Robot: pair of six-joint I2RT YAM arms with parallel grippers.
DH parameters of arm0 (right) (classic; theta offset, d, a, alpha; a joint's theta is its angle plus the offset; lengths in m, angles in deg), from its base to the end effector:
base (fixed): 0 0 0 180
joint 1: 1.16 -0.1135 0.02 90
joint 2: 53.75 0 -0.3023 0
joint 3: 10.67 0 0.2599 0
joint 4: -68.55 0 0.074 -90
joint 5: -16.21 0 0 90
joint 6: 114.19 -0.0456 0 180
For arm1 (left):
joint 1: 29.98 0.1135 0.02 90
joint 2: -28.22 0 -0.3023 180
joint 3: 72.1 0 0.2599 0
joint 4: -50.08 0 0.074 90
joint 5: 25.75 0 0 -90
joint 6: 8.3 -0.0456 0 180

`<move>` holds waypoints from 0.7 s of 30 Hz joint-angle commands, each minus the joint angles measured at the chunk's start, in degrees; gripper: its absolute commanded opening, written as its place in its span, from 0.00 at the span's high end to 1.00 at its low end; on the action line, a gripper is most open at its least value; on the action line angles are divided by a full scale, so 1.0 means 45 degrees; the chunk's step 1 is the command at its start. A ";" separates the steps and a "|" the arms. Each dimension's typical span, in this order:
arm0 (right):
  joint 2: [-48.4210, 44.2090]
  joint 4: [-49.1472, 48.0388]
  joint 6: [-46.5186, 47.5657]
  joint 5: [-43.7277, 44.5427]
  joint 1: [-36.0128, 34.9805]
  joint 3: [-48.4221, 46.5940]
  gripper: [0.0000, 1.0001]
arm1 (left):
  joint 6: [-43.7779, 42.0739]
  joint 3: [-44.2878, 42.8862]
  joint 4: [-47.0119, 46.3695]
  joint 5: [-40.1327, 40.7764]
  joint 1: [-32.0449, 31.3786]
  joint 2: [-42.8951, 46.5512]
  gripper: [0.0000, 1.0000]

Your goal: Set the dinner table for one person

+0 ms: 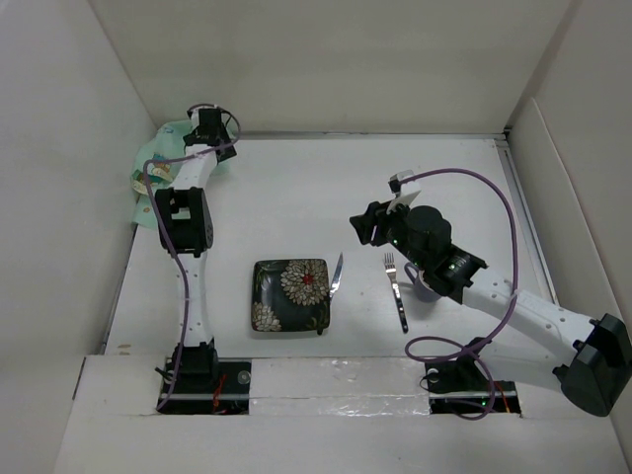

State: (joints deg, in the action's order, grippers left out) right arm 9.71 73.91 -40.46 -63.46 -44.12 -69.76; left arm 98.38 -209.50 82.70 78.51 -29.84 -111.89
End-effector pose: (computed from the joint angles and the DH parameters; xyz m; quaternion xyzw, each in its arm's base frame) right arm 0.1967 0.1720 0.3441 -0.1193 0.7543 0.2574 0.5921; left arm 0.6080 0.0127 0.2267 -0.1853 0.8637 0.0436 0.4668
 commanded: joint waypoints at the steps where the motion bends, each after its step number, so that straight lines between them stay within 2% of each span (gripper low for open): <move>1: -0.0138 -0.0295 0.0042 0.0244 -0.0121 -0.0481 0.47 | -0.0290 -0.1084 0.0971 0.0485 -0.0424 -0.0698 0.34; 6: 0.0018 -0.0353 0.0042 0.0147 -0.0121 -0.0500 0.46 | -0.0776 -0.3174 0.2495 -0.0630 -0.0129 -0.2398 0.34; 9: 0.0096 -0.0393 0.0022 0.0030 -0.0121 -0.0501 0.46 | -0.1070 -0.2244 0.2379 -0.0669 -0.0129 -0.2379 0.39; 12: 0.0116 -0.0393 -0.0016 -0.0010 -0.0121 -0.0540 0.46 | -0.0937 -0.1576 0.2241 -0.0920 -0.0129 -0.2360 0.61; 13: 0.0116 -0.0412 -0.0036 -0.0010 -0.0121 -0.0520 0.46 | -0.0916 -0.1400 0.2010 -0.1349 -0.0129 -0.2321 0.74; 15: 0.0116 -0.0393 -0.0017 0.0029 -0.0121 -0.0539 0.46 | -0.0877 -0.1223 0.1929 -0.1547 -0.0129 -0.2340 0.85; 16: 0.0097 -0.0373 -0.0036 0.0049 -0.0121 -0.0540 0.46 | -0.0838 -0.1203 0.1949 -0.1703 -0.0129 -0.2379 0.94; 17: 0.0097 -0.0354 -0.0036 0.0087 -0.0121 -0.0520 0.46 | -0.0818 -0.1184 0.1968 -0.1724 -0.0129 -0.2418 0.99; 21: 0.0096 -0.0412 -0.0036 0.0127 -0.0121 -0.0481 0.46 | -0.1090 -0.0639 0.1715 -0.2136 -0.0129 -0.1971 1.00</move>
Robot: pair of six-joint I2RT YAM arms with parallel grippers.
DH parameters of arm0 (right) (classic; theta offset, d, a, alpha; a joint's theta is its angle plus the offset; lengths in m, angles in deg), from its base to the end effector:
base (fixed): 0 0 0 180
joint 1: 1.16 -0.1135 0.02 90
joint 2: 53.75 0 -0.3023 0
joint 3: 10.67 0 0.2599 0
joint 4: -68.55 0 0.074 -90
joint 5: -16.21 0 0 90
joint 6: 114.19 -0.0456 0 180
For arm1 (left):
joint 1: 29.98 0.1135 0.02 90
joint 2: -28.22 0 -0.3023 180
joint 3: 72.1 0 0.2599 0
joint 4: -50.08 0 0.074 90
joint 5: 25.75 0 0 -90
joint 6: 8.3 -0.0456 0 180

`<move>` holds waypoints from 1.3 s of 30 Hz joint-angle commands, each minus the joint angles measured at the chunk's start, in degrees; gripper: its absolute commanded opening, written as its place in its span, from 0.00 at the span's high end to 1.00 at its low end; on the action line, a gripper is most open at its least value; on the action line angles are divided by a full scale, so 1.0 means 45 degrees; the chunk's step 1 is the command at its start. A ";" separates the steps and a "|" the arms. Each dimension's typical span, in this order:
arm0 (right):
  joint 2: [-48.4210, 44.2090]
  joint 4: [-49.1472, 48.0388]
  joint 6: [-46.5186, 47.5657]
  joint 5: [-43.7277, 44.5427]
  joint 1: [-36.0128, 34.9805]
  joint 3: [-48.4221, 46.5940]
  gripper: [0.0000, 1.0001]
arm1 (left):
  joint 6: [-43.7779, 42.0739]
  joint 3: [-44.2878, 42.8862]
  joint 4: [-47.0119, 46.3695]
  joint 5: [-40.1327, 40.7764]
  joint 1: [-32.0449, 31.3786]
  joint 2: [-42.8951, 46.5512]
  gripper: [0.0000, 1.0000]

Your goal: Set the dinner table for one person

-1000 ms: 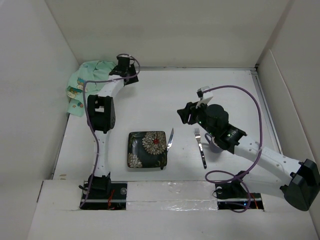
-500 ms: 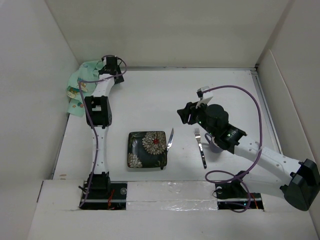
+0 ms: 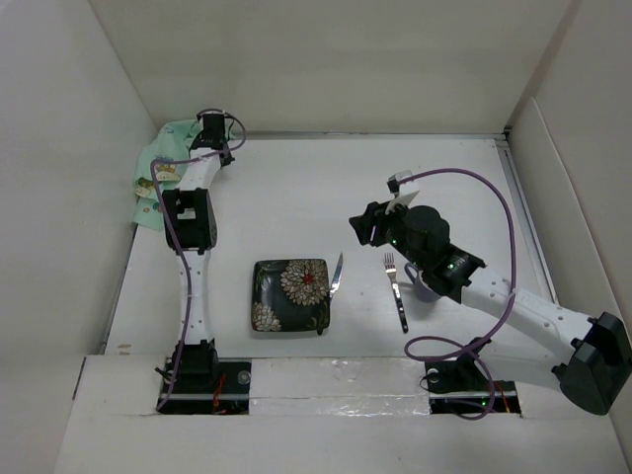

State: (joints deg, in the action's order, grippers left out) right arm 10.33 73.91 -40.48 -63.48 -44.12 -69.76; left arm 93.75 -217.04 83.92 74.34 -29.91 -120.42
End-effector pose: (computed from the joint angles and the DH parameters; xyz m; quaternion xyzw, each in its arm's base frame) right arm 0.1985 0.1737 0.3414 -0.1204 0.7575 0.2553 0.5886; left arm 0.6318 0.0088 0.1816 -0.1330 0.8845 0.0325 0.4461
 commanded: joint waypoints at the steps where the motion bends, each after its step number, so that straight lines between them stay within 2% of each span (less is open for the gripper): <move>1: -0.0001 -0.0432 -0.0051 0.0112 -0.0121 -0.0500 0.46 | -0.0197 0.1194 0.1269 -0.1052 -0.0482 0.0119 1.00; 4: 0.0233 -0.0471 -0.0109 -0.0005 -0.0121 -0.0559 0.46 | -0.0667 0.1139 0.1246 -0.0873 -0.1205 0.0764 1.00; 6: 0.0292 -0.0451 -0.0129 0.0072 -0.0121 -0.0579 0.46 | -0.0066 0.0748 0.1229 -0.2020 -0.1344 0.1212 1.00; 7: 0.0273 -0.0413 -0.0110 0.0189 -0.0005 -0.0559 0.46 | 0.0209 0.0804 0.0764 -0.3535 -0.1345 0.1466 1.00; 8: 0.0254 -0.0316 -0.0129 0.0480 -0.0004 -0.0559 0.46 | 0.0502 0.0940 0.0430 -0.4111 -0.1461 0.1952 1.00; 10: 0.0078 -0.0217 -0.0129 0.0736 -0.0004 -0.0559 0.47 | 0.1323 0.1720 -0.0524 -0.5379 -0.1832 0.2462 1.00; 14: -0.0195 -0.0061 -0.0265 0.0933 0.0542 -0.0403 0.49 | 0.2183 0.2892 -0.2049 -0.6341 -0.3003 0.3535 1.00; 19: -0.0352 0.0271 -0.0597 0.1089 0.1420 -0.0247 0.53 | 0.3141 0.4533 -0.3827 -0.7649 -0.5033 0.3968 1.00; 20: -0.0449 0.0310 -0.0694 0.1147 0.1538 -0.0208 0.54 | 0.3258 0.4709 -0.3986 -0.7671 -0.5327 0.4046 0.95; 21: -0.0488 0.0291 -0.0734 0.1186 0.1732 -0.0169 0.55 | 0.3297 0.4982 -0.4142 -0.7749 -0.5620 0.4104 0.86; 24: -0.0586 0.0330 -0.0910 0.1303 0.1890 -0.0032 0.59 | 0.3181 0.5082 -0.4358 -0.7964 -0.6655 0.4280 0.67; 25: -0.0606 0.0330 -0.0930 0.1362 0.2006 0.0026 0.61 | 0.3142 0.5101 -0.4300 -0.7887 -0.6832 0.4339 0.51; 26: -0.0625 0.0330 -0.1007 0.1401 0.2143 0.0065 0.64 | 0.3161 0.5450 -0.4319 -0.7809 -0.6969 0.4591 0.45; 27: -0.0606 0.0291 -0.1027 0.1401 0.2144 0.0085 0.72 | 0.3277 0.5840 -0.4455 -0.7692 -0.6970 0.4864 0.37; 29: -0.0509 0.0175 -0.1086 0.1362 0.2261 0.0143 0.82 | 0.3511 0.7029 -0.5643 -0.6874 -0.6835 0.6185 0.31; 30: -0.0276 0.0135 -0.1125 0.1324 0.2261 0.0144 0.93 | 0.3822 0.8601 -0.6034 -0.6348 -0.6833 0.6717 0.31; 32: 0.0095 -0.0059 -0.1203 0.1110 0.2398 0.0066 1.00 | 0.4272 1.0386 -0.7556 -0.4922 -0.6290 0.8687 0.32; 33: 0.0639 -0.0099 -0.1203 0.1012 0.2398 0.0008 1.00 | 0.4874 1.2347 -0.8083 -0.4376 -0.6113 0.9371 0.35; 35: 0.1363 -0.0197 -0.1359 0.0623 0.2398 -0.0226 1.00 | 0.5463 1.4311 -0.9627 -0.2560 -0.5722 1.1590 0.39; 36: 0.1773 -0.0255 -0.1359 0.0543 0.2398 -0.0498 1.00 | 0.5775 1.6060 -0.9980 -0.1800 -0.5353 1.2224 0.40; 38: 0.3100 -0.0354 -0.1399 0.0387 0.2398 -0.0908 1.00 | 0.6519 1.7478 -1.0549 -0.0352 -0.5038 1.4099 0.45; 39: 0.3589 -0.0276 -0.1399 0.0386 0.2282 -0.1568 1.00 | 0.6811 1.8451 -1.0414 0.0291 -0.4901 1.4569 0.52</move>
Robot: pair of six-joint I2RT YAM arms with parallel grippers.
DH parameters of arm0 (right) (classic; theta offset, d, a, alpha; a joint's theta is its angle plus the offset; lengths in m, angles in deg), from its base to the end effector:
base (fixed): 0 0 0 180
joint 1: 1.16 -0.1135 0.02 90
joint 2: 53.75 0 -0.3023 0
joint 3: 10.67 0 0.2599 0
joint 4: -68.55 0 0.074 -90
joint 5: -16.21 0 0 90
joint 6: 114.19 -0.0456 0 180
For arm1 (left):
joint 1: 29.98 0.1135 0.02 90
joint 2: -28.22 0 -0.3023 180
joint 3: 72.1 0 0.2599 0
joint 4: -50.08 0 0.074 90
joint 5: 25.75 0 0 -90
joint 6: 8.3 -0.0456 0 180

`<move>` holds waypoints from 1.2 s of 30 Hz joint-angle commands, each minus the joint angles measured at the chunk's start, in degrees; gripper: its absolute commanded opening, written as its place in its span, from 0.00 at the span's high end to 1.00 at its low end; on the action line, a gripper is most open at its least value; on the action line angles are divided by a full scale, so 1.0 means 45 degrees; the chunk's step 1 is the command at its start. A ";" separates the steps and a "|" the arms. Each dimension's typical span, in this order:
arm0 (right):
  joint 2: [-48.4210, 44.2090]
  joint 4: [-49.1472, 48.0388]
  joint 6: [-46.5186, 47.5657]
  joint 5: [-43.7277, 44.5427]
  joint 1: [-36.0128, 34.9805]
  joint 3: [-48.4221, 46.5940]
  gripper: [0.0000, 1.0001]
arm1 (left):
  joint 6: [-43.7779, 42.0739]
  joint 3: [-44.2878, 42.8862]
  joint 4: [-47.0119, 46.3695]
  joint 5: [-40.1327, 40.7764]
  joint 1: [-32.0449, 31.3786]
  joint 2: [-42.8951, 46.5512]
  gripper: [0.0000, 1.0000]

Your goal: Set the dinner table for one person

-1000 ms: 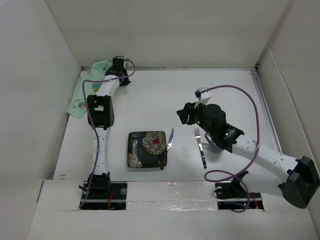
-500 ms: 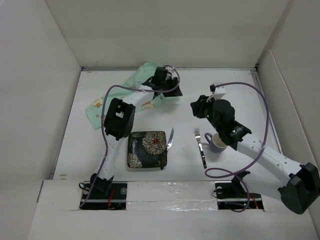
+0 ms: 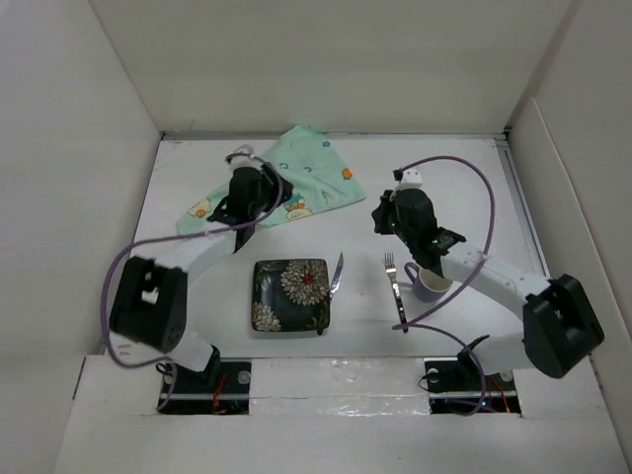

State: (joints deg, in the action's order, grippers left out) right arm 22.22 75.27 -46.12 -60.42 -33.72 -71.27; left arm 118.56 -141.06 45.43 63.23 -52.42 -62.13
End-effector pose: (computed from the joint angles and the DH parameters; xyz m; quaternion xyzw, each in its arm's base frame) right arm 0.2644 0.1563 0.2934 -0.0116 0.8263 0.1681 0.5374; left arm 0.3494 -0.1452 0.2866 -0.0954 0.7968 -0.3014 0.5150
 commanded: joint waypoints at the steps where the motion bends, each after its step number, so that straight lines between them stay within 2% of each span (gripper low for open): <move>1: 0.1957 -0.0383 -0.0184 -0.0275 -0.0031 -0.1626 1.00 | 0.2287 0.1906 -0.0873 0.4331 0.0103 0.2432 0.54; 2: 0.2431 0.0160 -0.0165 -0.0275 -0.0031 -0.2114 1.00 | 0.2799 0.2064 -0.0090 0.5004 0.0103 0.2769 0.54; 3: 0.3325 0.0610 -0.0126 -0.0159 -0.0031 -0.3337 0.95 | 0.3945 0.2317 0.2199 0.6364 0.0238 0.3236 0.54; 4: 0.3334 0.0731 -0.0126 -0.0158 -0.0031 -0.3349 0.95 | 0.3957 0.2320 0.2222 0.6378 0.0240 0.3241 0.54; 7: 0.4523 0.0907 -0.0106 -0.0488 0.0222 -0.4360 0.85 | 0.4951 0.2437 0.4599 0.6846 0.0492 0.3397 0.53; 8: 0.4912 0.0927 -0.0126 -0.0644 0.0223 -0.4539 0.81 | 0.5456 0.2534 0.5147 0.6866 0.0494 0.3416 0.53; 9: 0.5051 0.0985 -0.0126 -0.0704 0.0223 -0.4656 0.71 | 0.5577 0.2689 0.5771 0.6750 0.0668 0.3417 0.54; 11: 0.5170 0.0850 -0.0068 -0.0782 0.0223 -0.4678 0.65 | 0.5636 0.3621 0.5836 0.6400 0.1641 0.3844 0.54; 12: 0.5093 0.0752 0.0010 -0.0802 0.0223 -0.4619 0.58 | 0.5579 0.4092 0.5314 0.5489 0.2265 0.4098 0.54; 13: 0.5053 0.0481 0.0088 -0.0821 0.0223 -0.4522 0.56 | 0.5404 0.4619 0.4883 0.4590 0.3044 0.4816 0.54; 14: 0.4975 0.0420 0.0205 -0.0938 0.0223 -0.4424 0.54 | 0.5267 0.5804 0.4318 0.3866 0.4618 0.5287 0.54; 15: 0.4839 0.0419 0.0245 -0.0978 0.0223 -0.4404 0.51 | 0.5111 0.6299 0.3616 0.2931 0.5272 0.5756 0.54; 17: 0.4682 0.0342 0.0381 -0.1152 0.0223 -0.4307 0.50 | 0.5032 0.6984 0.3667 0.3017 0.5882 0.7065 0.53; 19: 0.4390 0.0109 0.0401 -0.1231 0.0223 -0.4170 0.50 | 0.5031 0.6930 0.4622 0.3895 0.5884 0.7884 0.52; 21: 0.4253 -0.0107 0.0401 -0.1621 0.0360 -0.3937 0.50 | 0.4876 0.6871 0.5149 0.4558 0.5884 0.8084 0.48; 24: 0.4018 -0.0362 0.0304 -0.1915 0.0477 -0.3682 0.50 | 0.4953 0.6696 0.5367 0.4601 0.5884 0.7460 0.46; 28: 0.3608 -0.0401 0.0382 -0.2188 0.0749 -0.3409 0.50 | 0.5129 0.6111 0.5288 0.4835 0.5884 0.5300 0.46; 31: 0.3121 -0.0517 0.0362 -0.2345 0.1042 -0.3058 0.50 | 0.5129 0.5505 0.5366 0.5011 0.5884 0.3989 0.50; 36: 0.2534 -0.0752 0.0284 -0.2696 0.1296 -0.2646 0.50 | 0.5090 0.4820 0.5387 0.5090 0.5884 0.2930 0.58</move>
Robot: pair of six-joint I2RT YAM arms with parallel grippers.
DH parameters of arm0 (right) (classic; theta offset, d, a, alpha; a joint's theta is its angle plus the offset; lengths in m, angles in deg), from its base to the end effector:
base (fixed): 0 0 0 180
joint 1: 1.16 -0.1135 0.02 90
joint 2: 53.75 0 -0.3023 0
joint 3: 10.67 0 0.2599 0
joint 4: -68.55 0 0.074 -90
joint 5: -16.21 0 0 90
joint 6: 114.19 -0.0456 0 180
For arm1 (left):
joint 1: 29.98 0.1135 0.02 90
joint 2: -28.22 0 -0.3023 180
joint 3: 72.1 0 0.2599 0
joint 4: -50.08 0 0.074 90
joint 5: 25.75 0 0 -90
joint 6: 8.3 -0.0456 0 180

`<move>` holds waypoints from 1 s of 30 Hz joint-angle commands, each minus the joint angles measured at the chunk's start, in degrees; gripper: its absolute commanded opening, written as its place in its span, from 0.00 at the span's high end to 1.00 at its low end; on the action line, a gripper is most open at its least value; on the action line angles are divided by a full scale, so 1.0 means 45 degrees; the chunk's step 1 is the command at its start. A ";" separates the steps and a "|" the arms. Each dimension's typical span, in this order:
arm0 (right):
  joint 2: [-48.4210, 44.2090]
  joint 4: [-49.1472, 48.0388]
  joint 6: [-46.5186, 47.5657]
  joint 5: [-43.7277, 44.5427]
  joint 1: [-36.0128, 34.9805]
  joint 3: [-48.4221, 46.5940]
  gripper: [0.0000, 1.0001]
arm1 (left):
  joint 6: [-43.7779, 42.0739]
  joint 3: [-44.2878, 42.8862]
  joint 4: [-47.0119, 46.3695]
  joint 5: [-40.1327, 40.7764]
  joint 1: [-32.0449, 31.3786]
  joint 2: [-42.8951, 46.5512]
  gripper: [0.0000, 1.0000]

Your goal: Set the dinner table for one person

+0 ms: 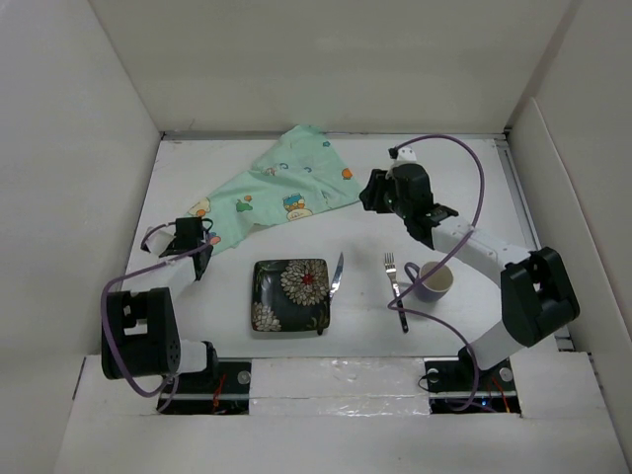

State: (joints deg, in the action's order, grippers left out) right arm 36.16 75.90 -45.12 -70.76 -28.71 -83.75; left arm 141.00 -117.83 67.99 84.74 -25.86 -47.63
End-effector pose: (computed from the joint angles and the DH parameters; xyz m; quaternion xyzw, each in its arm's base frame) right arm 0.3357 0.1724 0.2916 -0.0341 0.8387 0.2027 0.5044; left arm 0.2472 0.0338 0.1894 -0.5371 0.7482 -0.0160 0.3892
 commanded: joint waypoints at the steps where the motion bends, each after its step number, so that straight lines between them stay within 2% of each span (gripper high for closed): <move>1: -0.0624 -0.0951 0.0041 -0.0399 0.0185 0.0147 0.50 | 0.0140 -0.0343 0.0355 0.0329 -0.0017 -0.0427 0.59; 4: -0.0702 -0.0952 0.0002 -0.0497 0.0185 0.0225 0.50 | 0.0141 -0.0226 -0.0094 0.0349 -0.0017 -0.0603 0.61; 8: -0.0624 -0.1050 -0.0037 -0.0575 0.0185 0.0284 0.51 | 0.0141 -0.0342 -0.0231 0.0583 -0.0017 -0.1111 0.69; 9: -0.0605 -0.1050 -0.0037 -0.0575 0.0185 0.0303 0.51 | 0.0102 -0.0401 -0.0289 0.0487 -0.0017 -0.1209 0.78; 11: -0.0488 -0.1108 -0.0056 -0.0575 0.0185 0.0303 0.51 | 0.0004 -0.0615 -0.0348 0.0447 -0.0017 -0.1482 0.86; 12: -0.0449 -0.1127 -0.0056 -0.0575 0.0301 0.0323 0.51 | -0.0073 -0.0694 -0.0445 0.0369 -0.0017 -0.1619 0.95; 14: -0.0390 -0.1128 -0.0037 -0.0575 0.0302 0.0323 0.51 | -0.0113 -0.0753 -0.0446 0.0368 -0.0017 -0.1639 0.99; 20: -0.0214 -0.1128 0.0060 -0.0439 0.0419 0.0362 0.51 | -0.0776 -0.0812 -0.0799 0.0212 -0.0172 -0.0744 1.00; 23: 0.0059 -0.0836 0.0139 -0.0089 0.0536 0.0148 0.47 | -0.1030 -0.0890 -0.0389 0.0485 -0.0660 0.0836 1.00; 25: 0.0390 -0.0583 0.0158 0.0069 0.0673 0.0031 0.43 | -0.1265 -0.0735 -0.0310 0.0038 -0.0779 0.2184 1.00; 30: 0.1483 0.0024 0.0276 0.0595 0.0790 -0.0806 0.42 | -0.2084 -0.0187 -0.0447 -0.0704 -0.0779 0.4684 1.00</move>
State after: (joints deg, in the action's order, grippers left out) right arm 40.77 75.16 -44.90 -70.72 -25.54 -83.51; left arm 134.97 -120.28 65.63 83.47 -29.45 -30.50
